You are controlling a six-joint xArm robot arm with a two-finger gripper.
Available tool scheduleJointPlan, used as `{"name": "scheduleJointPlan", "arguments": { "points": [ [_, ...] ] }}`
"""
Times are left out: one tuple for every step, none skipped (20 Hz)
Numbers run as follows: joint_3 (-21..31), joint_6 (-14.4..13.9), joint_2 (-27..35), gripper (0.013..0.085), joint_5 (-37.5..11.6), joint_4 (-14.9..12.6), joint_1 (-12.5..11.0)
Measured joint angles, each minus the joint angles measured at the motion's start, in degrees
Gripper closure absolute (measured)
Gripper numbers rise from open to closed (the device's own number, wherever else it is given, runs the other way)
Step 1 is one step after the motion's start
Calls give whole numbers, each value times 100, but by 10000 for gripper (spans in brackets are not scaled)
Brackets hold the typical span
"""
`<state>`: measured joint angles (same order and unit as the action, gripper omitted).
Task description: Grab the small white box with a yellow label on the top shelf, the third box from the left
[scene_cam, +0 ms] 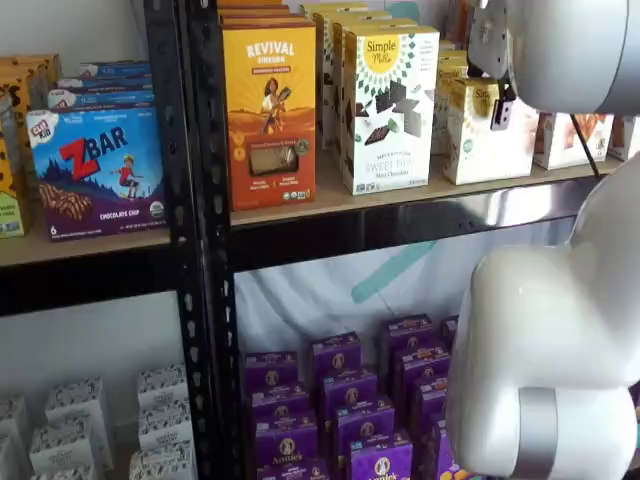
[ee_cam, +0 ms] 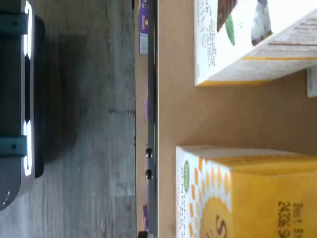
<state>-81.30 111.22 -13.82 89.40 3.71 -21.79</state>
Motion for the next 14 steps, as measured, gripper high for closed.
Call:
{"name": "scheduleJointPlan", "arguments": {
  "points": [
    [-8, -2, 5, 290, 12, 1, 1],
    [-14, -3, 9, 290, 18, 5, 2],
    [-22, -3, 13, 290, 25, 9, 2],
    [-29, -4, 17, 290, 29, 11, 2],
    [-37, -5, 22, 290, 34, 14, 2],
    [-52, -4, 31, 290, 44, 15, 1],
    [-68, -1, 41, 290, 54, 24, -4],
    [-78, 9, 45, 330, 53, 44, -16],
    [-80, 16, 46, 370, 44, 51, -24],
    [-82, 22, 46, 370, 38, 56, -30],
    [-91, 28, 50, 410, 40, 58, -37],
    [-100, 34, 55, 410, 45, 59, -43],
    [-118, 38, 66, 410, 64, 54, -46],
    [-129, 42, 73, 410, 74, 49, -51]
  ]
}}
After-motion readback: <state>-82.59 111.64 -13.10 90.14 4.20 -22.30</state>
